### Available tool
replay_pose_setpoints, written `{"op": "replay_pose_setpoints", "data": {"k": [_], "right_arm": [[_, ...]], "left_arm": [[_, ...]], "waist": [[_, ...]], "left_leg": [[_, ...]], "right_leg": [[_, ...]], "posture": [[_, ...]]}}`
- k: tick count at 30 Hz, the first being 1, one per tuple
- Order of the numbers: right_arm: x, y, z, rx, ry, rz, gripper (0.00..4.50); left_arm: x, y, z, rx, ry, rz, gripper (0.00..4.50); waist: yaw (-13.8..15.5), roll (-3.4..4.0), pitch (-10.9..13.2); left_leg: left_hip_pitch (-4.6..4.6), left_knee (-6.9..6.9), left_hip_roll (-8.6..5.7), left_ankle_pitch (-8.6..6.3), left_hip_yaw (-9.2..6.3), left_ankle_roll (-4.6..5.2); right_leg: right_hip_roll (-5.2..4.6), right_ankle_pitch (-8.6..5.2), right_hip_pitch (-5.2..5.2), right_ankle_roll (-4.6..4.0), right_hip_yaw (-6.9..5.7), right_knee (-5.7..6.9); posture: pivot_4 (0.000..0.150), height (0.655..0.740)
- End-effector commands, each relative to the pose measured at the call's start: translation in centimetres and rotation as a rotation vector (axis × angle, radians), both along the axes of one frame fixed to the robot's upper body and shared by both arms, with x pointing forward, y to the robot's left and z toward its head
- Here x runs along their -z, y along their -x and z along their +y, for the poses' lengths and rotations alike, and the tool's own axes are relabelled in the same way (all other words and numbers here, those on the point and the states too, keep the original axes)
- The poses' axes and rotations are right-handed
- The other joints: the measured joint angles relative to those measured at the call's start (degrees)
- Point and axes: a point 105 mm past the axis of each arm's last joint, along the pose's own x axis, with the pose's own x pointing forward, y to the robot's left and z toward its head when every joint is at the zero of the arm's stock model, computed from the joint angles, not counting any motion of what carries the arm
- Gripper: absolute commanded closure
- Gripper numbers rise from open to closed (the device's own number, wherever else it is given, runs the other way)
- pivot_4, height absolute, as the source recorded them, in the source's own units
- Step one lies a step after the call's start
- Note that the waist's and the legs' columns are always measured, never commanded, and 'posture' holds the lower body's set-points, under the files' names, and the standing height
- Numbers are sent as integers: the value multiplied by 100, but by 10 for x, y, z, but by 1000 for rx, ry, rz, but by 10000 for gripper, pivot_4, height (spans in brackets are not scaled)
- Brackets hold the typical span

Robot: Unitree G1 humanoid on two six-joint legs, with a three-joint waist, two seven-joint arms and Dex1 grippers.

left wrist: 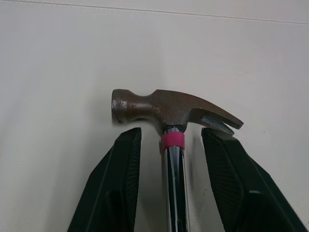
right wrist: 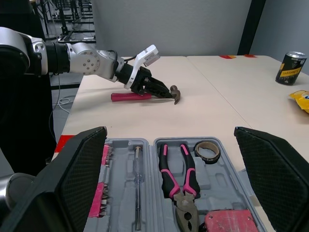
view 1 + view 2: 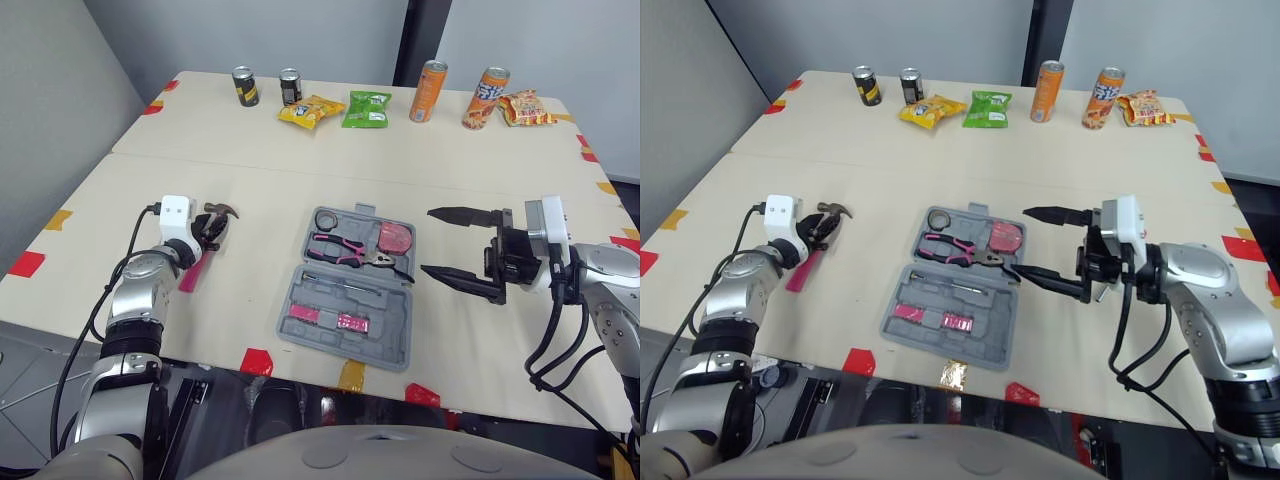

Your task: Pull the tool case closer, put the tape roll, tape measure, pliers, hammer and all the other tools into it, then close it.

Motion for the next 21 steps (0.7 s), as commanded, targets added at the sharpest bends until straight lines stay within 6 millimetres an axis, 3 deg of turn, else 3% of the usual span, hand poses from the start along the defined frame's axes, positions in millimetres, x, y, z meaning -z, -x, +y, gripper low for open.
{"op": "replay_pose_setpoints", "data": {"k": [1, 8, 21], "right_arm": [[-8, 1, -1, 0, 1, -45, 0], [-8, 1, 0, 0, 1, -46, 0], [-7, 1, 0, -4, -1, -44, 0]], "left_arm": [[14, 3, -3, 6, -3, 69, 23097], [16, 2, -3, -4, -4, 121, 44923], [3, 4, 3, 1, -33, 58, 44923]], "waist": [[9, 4, 2], [8, 20, -1], [-1, 21, 2]], "left_leg": [[0, 0, 0, 0, 0, 0], [3, -10, -3, 1, 0, 2], [3, -16, -3, 1, -1, 2]], "right_leg": [[0, 0, 0, 0, 0, 0], [-1, 0, 1, 0, 0, -2], [-1, 0, 2, 0, -3, -9]], "posture": [[1500, 7400], [1500, 7400], [1500, 7400]]}}
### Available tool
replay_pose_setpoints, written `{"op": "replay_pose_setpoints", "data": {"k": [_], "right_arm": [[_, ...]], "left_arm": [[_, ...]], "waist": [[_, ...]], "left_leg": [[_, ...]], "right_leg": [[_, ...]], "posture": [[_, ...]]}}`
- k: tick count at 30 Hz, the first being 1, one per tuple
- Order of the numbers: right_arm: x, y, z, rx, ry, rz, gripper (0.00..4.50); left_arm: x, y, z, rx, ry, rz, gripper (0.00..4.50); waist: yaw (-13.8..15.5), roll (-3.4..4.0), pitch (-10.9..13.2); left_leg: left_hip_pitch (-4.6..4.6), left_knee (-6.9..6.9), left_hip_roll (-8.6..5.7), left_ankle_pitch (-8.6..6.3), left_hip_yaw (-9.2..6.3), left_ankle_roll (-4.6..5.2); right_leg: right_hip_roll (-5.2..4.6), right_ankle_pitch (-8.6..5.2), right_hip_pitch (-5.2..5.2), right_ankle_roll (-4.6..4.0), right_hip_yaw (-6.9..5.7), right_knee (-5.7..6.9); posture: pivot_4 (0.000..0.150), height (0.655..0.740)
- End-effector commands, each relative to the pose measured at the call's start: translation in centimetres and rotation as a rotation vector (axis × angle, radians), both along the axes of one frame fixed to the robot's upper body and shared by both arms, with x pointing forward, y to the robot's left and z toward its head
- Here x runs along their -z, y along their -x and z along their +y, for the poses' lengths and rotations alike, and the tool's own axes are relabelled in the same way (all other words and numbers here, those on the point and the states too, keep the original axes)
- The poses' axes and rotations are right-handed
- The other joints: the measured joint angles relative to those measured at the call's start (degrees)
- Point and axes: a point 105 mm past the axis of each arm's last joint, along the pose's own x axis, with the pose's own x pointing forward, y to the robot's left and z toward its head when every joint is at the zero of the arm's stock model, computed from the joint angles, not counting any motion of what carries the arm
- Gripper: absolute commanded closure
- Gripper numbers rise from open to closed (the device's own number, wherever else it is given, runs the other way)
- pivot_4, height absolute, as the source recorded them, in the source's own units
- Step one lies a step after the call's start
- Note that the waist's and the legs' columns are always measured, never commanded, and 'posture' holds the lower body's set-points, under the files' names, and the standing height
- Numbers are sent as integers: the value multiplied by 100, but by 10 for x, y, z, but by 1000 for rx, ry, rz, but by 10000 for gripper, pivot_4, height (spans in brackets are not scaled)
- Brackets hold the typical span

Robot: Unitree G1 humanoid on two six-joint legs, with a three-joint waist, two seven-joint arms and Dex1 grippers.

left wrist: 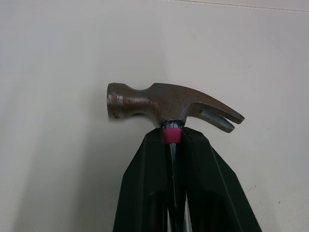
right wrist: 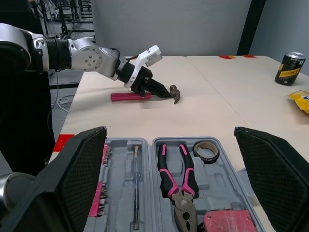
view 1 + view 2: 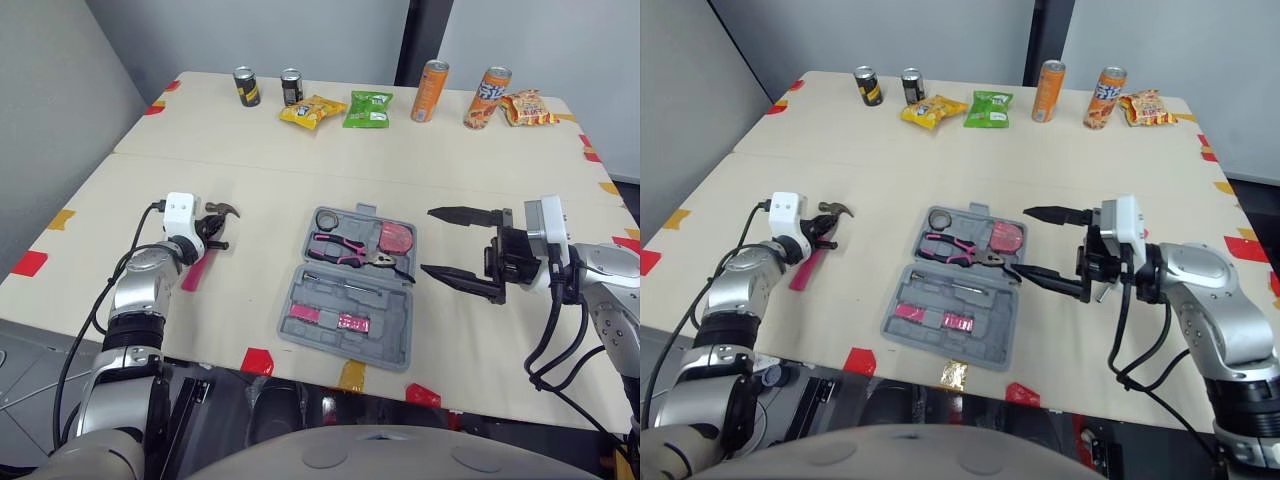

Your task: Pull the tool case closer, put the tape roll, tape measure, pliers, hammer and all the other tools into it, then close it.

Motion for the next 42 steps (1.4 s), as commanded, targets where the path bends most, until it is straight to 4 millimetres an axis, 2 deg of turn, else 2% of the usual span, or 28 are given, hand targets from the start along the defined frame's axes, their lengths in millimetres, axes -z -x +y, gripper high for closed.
{"op": "replay_pose_setpoints", "data": {"k": [1, 10, 14, 19, 22, 28, 31, 34, 37, 40, 42], "right_arm": [[-8, 1, 0, -10, -5, -42, 0], [-5, 8, -2, -88, 60, -62, 0], [-6, 10, -10, -105, 85, -64, 0], [-6, 15, -17, -108, 101, -43, 0], [-4, 22, -24, -104, 119, -24, 0], [-3, 26, -24, -68, 114, -21, 0], [-1, 31, -24, -49, 108, -18, 0], [0, 34, -25, -21, 107, -14, 0], [0, 36, -26, -7, 107, -10, 0], [2, 40, -28, 11, 110, -2, 0], [2, 42, -28, 19, 110, 1, 0]], "left_arm": [[-2, 8, 4, 22, -28, -6, 44923], [-42, 30, 3, 327, -113, -72, 44923], [-66, 38, -10, 544, -189, -91, 44923], [-93, 48, -51, 822, -215, -129, 44923], [-104, 57, -86, 1027, -250, -130, 44923], [-110, 67, -145, 1276, -278, -92, 44923], [-105, 73, -178, 1385, -304, -30, 44923], [-93, 80, -200, 1469, -356, 25, 44923], [-87, 85, -210, 1499, -365, 61, 44923], [-78, 98, -237, 1582, -390, 97, 44923], [-71, 104, -247, 1616, -429, 105, 44923]], "waist": [[-10, -1, 2], [-13, -17, 87], [26, -18, 114], [31, -14, 125], [20, -15, 127], [5, -13, 128], [18, -11, 129], [32, -11, 129], [-7, -11, 131], [37, -11, 131], [66, -11, 131]], "left_leg": [[0, -2, 0, 0, 0, 0], [-11, -16, 2, 0, 1, -8], [-14, -13, 1, 1, -4, -7], [-13, -10, 0, 2, -4, -5], [-14, -9, 0, 2, -2, -5], [-10, -5, 0, 3, 7, -4], [-9, -1, 1, 4, 9, -2], [-10, 6, 0, 4, 14, -1], [-6, 5, 0, 4, 32, -2], [-4, 5, 0, 3, 38, -3], [-5, 13, -1, 3, 37, -2]], "right_leg": [[0, 0, 0, 0, 0, -4], [5, 4, -11, 7, -4, -36], [2, 6, -10, 10, -9, -37], [2, 6, -10, 11, -6, -30], [3, 6, -10, 11, -3, -27], [4, 6, -11, 11, 7, -13], [4, 6, -13, 11, 11, -2], [4, 6, -13, 11, 18, 12], [6, 6, -14, 11, 36, 14], [11, 7, -18, 12, 44, 13], [7, 9, -17, 15, 44, 14]], "posture": [[1500, 7400], [1500, 7400], [1500, 7400], [1500, 7400], [1500, 7400], [1500, 7400], [1500, 7400], [1500, 7400], [1500, 7400], [1500, 7400], [1500, 7400]]}}
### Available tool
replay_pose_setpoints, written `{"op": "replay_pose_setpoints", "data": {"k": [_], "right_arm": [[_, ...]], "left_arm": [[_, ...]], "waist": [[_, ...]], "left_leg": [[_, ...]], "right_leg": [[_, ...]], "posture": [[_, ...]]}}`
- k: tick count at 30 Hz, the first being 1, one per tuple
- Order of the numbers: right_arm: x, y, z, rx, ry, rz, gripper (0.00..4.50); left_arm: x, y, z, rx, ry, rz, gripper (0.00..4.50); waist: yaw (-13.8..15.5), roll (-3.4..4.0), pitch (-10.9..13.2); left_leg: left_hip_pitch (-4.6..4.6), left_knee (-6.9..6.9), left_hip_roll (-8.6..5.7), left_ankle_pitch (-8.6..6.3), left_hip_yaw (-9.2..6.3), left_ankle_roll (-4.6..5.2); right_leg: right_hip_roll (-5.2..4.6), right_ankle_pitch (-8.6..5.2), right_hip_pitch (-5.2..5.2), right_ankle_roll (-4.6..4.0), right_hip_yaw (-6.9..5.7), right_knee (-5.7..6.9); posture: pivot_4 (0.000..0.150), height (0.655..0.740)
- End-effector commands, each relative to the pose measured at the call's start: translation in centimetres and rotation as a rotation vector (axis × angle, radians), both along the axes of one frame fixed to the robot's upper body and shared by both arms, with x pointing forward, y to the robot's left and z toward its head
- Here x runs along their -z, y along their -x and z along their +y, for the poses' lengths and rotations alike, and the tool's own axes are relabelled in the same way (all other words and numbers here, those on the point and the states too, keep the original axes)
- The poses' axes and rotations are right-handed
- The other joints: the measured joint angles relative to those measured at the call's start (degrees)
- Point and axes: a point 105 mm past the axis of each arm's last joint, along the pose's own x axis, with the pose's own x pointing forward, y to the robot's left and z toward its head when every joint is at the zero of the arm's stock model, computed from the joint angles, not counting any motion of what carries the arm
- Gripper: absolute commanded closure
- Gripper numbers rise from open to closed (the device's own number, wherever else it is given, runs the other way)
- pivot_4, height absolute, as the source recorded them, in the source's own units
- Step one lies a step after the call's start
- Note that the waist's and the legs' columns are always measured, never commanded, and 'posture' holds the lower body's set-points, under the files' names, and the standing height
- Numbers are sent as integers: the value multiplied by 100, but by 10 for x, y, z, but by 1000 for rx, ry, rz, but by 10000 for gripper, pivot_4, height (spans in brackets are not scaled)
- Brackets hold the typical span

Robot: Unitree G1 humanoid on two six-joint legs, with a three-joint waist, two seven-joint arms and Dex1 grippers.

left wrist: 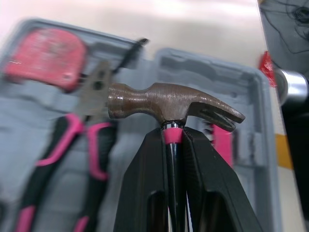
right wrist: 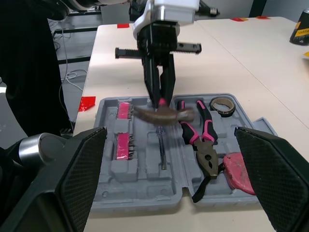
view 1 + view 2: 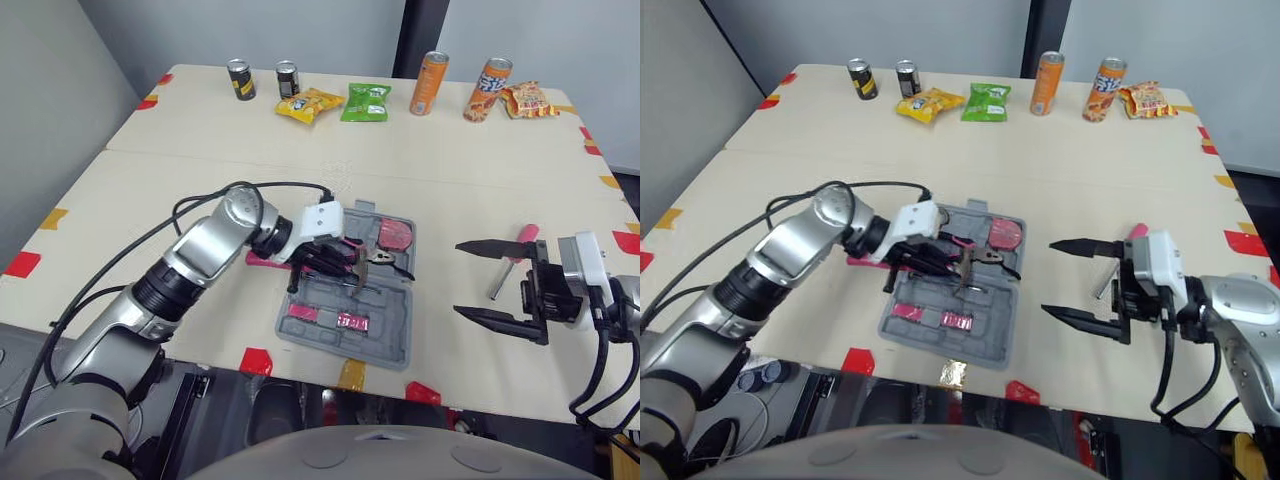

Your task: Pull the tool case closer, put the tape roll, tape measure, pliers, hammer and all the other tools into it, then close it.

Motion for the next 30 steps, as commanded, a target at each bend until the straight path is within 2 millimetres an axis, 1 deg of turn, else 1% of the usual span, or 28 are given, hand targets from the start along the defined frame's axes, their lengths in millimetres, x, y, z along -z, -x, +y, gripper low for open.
{"op": "replay_pose_setpoints", "data": {"k": [1, 6, 11, 14, 20, 26, 30], "right_arm": [[-10, 5, 1, 6, -9, -42, 0], [-7, 8, -6, 29, -3, -21, 0], [-3, 12, -20, 50, 25, 6, 0], [5, 15, -31, 49, 59, 21, 0], [19, 20, -44, 34, 111, 47, 0], [22, 19, -46, 34, 109, 37, 0], [24, 19, -47, 33, 109, 34, 0]], "left_arm": [[-2, 12, -23, 94, -24, -61, 44923], [7, 18, -42, 101, -28, -57, 44923], [12, 21, -45, 104, -42, -49, 44923], [14, 21, -47, 98, -53, -46, 44923], [24, 23, -50, 92, -79, -55, 44923], [36, 23, -53, 86, -102, -49, 44923], [40, 22, -57, 93, -109, -26, 44923]], "waist": [[5, 0, 0], [9, -2, 1], [1, -2, 1], [3, -2, 1], [6, -2, 1], [5, 0, -1], [13, 1, -1]], "left_leg": [[0, 2, -1, 0, 0, 0], [-3, 3, -4, -1, 5, -1], [-1, 9, -5, -1, 6, 0], [-1, 10, -6, -1, 6, 0], [-3, 15, -8, -1, 6, 1], [-3, 18, -9, -1, 6, 1], [-3, 22, -9, -1, 5, 2]], "right_leg": [[-1, 0, 2, 1, 0, 0], [15, 3, 2, 6, 9, 5], [6, 5, 2, 8, 12, 4], [7, 5, 2, 8, 12, 4], [11, 5, 4, 8, 12, 11], [15, 5, 5, 9, 14, 13], [15, 5, 7, 10, 14, 16]], "posture": [[1500, 7400], [1500, 7400], [1500, 7400], [1500, 7400], [1500, 7400], [1500, 7400], [1500, 7400]]}}
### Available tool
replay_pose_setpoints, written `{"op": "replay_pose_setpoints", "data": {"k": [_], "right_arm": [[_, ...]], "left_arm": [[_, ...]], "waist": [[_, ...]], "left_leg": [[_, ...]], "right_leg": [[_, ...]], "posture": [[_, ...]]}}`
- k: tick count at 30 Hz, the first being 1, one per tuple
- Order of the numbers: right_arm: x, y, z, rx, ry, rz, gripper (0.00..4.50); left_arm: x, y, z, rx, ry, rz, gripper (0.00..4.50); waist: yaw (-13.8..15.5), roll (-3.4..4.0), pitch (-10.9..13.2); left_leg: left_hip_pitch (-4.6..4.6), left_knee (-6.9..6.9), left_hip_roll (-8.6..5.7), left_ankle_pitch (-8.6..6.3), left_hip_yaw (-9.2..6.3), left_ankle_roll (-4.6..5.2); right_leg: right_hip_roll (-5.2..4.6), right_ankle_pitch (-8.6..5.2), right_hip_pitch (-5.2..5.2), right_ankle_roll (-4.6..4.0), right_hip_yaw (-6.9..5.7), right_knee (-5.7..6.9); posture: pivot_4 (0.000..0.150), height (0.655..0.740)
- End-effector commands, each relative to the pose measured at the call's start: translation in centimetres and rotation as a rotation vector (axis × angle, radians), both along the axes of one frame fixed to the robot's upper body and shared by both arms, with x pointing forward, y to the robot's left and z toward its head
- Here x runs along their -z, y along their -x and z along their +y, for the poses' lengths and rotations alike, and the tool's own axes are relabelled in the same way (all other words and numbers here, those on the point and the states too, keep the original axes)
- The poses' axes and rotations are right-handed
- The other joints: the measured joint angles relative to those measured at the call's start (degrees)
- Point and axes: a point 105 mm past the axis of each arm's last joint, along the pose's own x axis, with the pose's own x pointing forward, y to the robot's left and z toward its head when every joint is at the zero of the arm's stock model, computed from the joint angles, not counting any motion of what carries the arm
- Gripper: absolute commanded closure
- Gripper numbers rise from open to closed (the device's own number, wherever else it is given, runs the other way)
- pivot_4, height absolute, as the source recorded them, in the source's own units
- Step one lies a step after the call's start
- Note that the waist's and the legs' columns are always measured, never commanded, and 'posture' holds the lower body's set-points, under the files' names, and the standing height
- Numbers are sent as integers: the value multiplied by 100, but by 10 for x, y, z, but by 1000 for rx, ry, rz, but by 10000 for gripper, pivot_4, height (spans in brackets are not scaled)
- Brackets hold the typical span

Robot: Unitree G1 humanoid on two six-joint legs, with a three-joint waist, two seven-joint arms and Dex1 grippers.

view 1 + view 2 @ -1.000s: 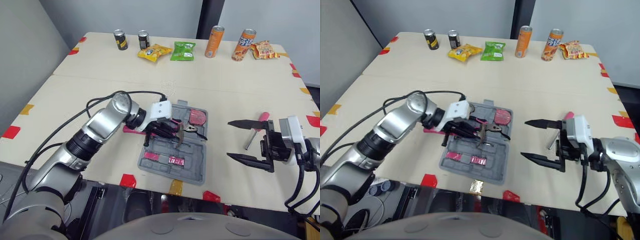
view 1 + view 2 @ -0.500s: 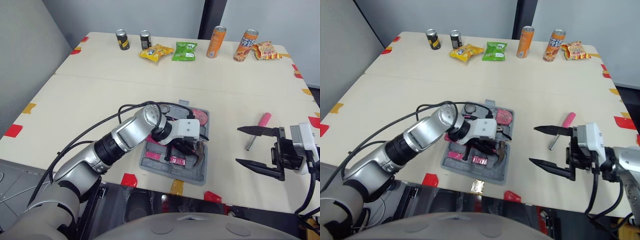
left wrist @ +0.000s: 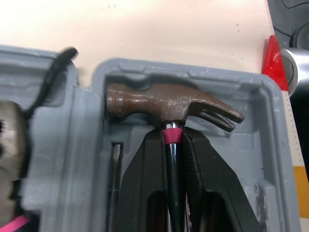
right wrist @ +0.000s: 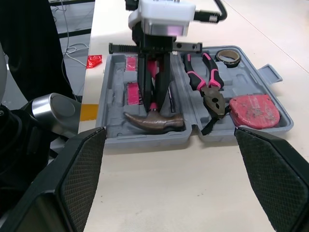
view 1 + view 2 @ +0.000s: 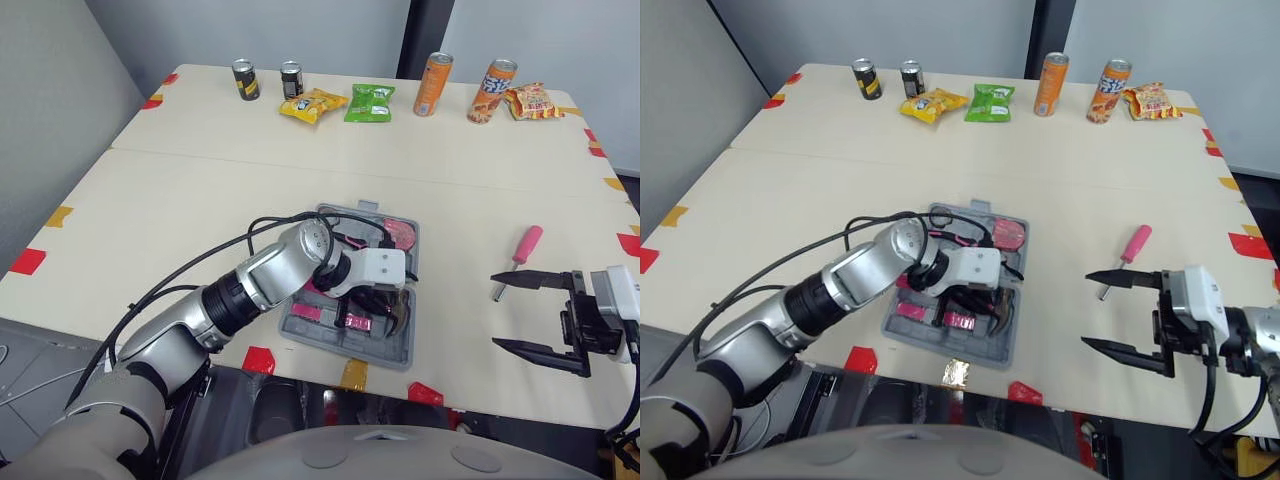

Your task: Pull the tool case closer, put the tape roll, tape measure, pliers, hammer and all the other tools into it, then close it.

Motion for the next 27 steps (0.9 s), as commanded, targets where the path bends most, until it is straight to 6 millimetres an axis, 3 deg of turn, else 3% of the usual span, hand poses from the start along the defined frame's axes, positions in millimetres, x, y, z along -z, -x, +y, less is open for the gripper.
{"op": "replay_pose_setpoints", "data": {"k": [1, 9, 11, 15, 27], "right_arm": [[-4, 0, -1, -7, 10, -36, 0], [0, 3, 0, -4, 3, -40, 0], [1, 4, 0, -2, 1, -39, 0], [2, 4, -2, 5, -2, -38, 0], [4, 0, -2, 6, -11, -43, 0]], "left_arm": [[0, -2, -5, 16, 3, -4, 44923], [1, -3, -6, 22, -12, 42, 44923], [-1, -3, -6, 23, -9, 48, 34217], [-6, -8, -6, 4, 3, 17, 20661], [-49, -3, -5, 71, 120, -27, 20661]], "waist": [[5, 0, -1], [65, 7, -7], [73, 7, -7], [76, 8, -9], [46, 8, -8]], "left_leg": [[0, 1, 0, 0, 0, 0], [0, 10, -7, -1, -1, 3], [0, 10, -8, -1, -1, 3], [1, 11, -9, -1, -1, 4], [0, 11, -10, 0, -1, 5]], "right_leg": [[0, 0, 0, 0, 0, 0], [-5, 3, 6, 6, 4, 4], [-5, 3, 6, 6, 4, 5], [-9, 3, 5, 6, 5, 5], [-8, 3, 3, 6, 7, 7]], "posture": [[1500, 7400], [1500, 7400], [1500, 7400], [1500, 7400], [1500, 7400]]}}
